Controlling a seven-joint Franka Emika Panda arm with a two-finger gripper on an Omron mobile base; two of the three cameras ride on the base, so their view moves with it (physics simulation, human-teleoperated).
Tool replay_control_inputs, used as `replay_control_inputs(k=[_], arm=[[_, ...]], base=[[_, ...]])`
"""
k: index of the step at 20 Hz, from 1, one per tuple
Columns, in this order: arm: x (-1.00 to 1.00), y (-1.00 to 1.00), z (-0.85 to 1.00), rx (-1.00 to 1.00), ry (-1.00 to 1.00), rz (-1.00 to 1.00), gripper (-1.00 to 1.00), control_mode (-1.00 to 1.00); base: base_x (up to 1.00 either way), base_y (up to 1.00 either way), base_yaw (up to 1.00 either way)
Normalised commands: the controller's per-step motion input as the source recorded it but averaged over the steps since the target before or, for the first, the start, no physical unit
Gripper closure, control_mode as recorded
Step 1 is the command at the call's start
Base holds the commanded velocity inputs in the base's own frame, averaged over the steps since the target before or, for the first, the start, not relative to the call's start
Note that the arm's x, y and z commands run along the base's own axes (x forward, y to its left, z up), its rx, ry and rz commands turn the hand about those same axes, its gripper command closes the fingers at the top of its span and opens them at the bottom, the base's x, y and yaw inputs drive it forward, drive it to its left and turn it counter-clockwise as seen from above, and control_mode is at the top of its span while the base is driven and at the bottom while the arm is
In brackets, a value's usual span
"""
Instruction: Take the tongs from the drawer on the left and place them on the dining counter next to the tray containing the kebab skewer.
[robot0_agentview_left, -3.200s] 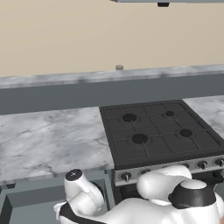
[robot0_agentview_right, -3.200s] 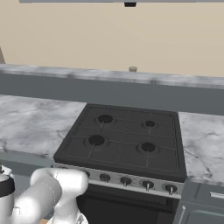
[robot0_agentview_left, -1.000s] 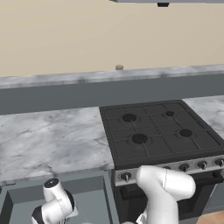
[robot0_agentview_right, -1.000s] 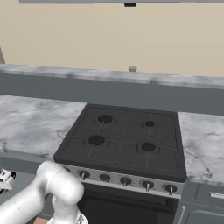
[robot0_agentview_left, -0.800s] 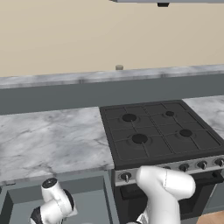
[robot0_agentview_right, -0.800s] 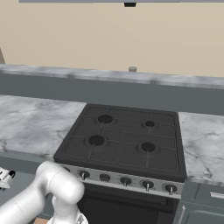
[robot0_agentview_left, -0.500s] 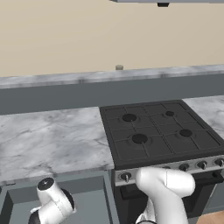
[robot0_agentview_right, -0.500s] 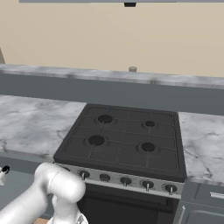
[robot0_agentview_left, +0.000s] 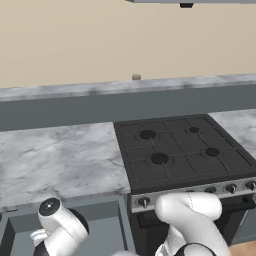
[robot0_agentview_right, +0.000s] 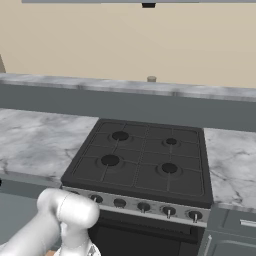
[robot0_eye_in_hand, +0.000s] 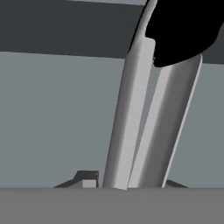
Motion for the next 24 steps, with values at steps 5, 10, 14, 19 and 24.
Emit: replay_control_inputs(k=[5,10,14,19,24], arm=[[0.00,-0.18,0.99,0.00,-0.01,0.00,1.00,-1.00],[0.01,-0.32,0.79,0.04,0.01,0.00,1.00,-1.00],[0.12,-0.16,0.23,0.22,0.12,0.00,1.00,-1.00],[0.01,-0.25,0.33,0.16,0.01,0.00,1.00,-1.00],[0.00,-0.22,0.40,0.00,-0.05,0.00,1.00,-1.00]], base=[[0.00,0.00,0.00],[0.00,0.00,0.00],[0.00,0.00,0.00],[0.00,0.00,0.00],[0.00,0.00,0.00]])
